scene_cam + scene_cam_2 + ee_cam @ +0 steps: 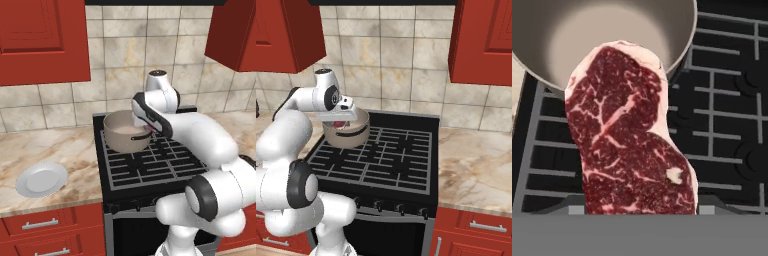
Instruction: Retrieve the frozen meat and place it in the pot on a burner. Then turn the burner on.
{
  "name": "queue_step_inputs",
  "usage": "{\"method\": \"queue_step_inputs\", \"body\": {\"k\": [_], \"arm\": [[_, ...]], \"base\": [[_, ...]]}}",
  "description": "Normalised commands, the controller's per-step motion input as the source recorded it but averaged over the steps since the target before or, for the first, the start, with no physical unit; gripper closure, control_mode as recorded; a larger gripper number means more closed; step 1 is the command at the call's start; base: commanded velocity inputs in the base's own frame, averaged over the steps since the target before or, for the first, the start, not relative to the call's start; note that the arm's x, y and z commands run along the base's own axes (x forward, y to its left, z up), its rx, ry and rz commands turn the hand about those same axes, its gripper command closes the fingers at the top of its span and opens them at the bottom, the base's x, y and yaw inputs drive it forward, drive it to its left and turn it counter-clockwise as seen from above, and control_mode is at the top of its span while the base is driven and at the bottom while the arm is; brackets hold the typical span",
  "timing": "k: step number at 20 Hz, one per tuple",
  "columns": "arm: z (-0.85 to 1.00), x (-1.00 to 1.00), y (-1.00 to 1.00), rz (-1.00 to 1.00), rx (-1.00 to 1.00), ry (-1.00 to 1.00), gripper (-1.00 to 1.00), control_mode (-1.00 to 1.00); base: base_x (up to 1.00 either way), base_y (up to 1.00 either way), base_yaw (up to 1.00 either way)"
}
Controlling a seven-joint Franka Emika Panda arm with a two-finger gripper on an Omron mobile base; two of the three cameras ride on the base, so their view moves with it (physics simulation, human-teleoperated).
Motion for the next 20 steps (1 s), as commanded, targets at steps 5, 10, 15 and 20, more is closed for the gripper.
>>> {"method": "queue_step_inputs", "body": {"k": [5, 10, 15, 20], "arm": [[0.00, 0.86, 0.00, -0.04, 0.00, 0.00, 1.00, -1.00], [-0.02, 0.77, 0.00, -0.02, -0.01, 0.04, 1.00, -1.00], [-0.05, 0.60, 0.07, -0.01, -0.02, 0.09, 1.00, -1.00], [-0.16, 0.42, 0.23, 0.00, -0.01, 0.09, 1.00, -1.00]], "base": [[0.00, 0.00, 0.00], [0.00, 0.00, 0.00], [0.00, 0.00, 0.00], [0.00, 0.00, 0.00]]}}
